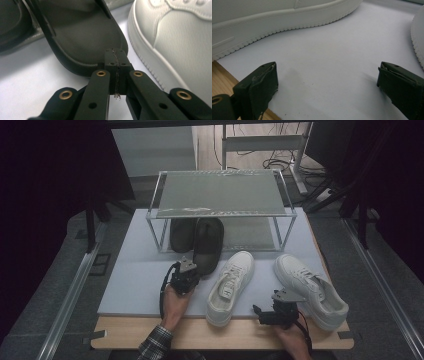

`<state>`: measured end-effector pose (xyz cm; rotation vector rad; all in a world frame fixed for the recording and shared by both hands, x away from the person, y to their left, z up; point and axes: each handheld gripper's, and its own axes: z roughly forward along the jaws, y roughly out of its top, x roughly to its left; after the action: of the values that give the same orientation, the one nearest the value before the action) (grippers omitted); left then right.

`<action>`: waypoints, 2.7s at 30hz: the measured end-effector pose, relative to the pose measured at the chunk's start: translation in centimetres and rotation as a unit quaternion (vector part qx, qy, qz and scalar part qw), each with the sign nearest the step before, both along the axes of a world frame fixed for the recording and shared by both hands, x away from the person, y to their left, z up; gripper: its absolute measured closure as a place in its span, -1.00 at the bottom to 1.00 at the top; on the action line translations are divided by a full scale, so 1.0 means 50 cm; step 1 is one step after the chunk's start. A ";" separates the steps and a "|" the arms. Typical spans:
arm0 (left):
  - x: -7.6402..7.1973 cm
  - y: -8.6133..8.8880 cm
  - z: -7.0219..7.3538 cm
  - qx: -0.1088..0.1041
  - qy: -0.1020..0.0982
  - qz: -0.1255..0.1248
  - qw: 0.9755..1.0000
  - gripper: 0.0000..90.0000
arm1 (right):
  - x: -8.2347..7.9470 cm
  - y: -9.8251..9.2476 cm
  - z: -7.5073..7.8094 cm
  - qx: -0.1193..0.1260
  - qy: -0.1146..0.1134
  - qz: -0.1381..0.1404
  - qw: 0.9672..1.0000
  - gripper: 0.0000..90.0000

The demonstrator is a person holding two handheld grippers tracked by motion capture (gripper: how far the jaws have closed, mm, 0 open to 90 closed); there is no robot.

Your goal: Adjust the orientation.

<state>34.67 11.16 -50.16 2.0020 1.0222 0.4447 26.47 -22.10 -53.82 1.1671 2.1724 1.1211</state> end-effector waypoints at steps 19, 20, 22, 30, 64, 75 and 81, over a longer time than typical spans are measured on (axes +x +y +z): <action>0.059 -0.010 0.011 -0.002 0.003 0.020 1.000 0.99 | 0.000 0.000 0.000 0.000 0.000 0.000 1.000 -0.93; 0.062 -0.010 0.011 -0.002 0.004 0.020 1.000 0.99 | 0.000 0.000 0.000 0.000 0.000 0.000 1.000 -0.93; 0.068 -0.010 0.010 -0.004 0.004 0.024 1.000 0.99 | 0.000 0.000 0.000 0.000 0.000 0.000 1.000 -0.93; 0.093 -0.014 0.009 0.000 0.005 0.032 0.999 0.99 | 0.000 0.000 0.000 0.000 0.000 0.000 1.000 -0.93; 0.180 -0.027 0.003 -0.003 0.017 0.065 0.998 0.99 | 0.000 0.000 0.000 0.002 0.000 0.000 1.000 -0.92; 0.163 -0.014 0.010 -0.018 0.016 0.052 0.998 0.99 | 0.000 0.000 0.000 0.002 0.000 -0.001 1.000 -0.92; 0.145 -0.012 0.018 -0.019 0.013 0.041 0.999 0.87 | 0.000 0.000 0.000 0.002 0.000 -0.001 1.000 -0.92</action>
<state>41.94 10.59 -49.26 1.9415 1.1234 0.4406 26.47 -22.10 -53.84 1.1703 2.1705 1.1253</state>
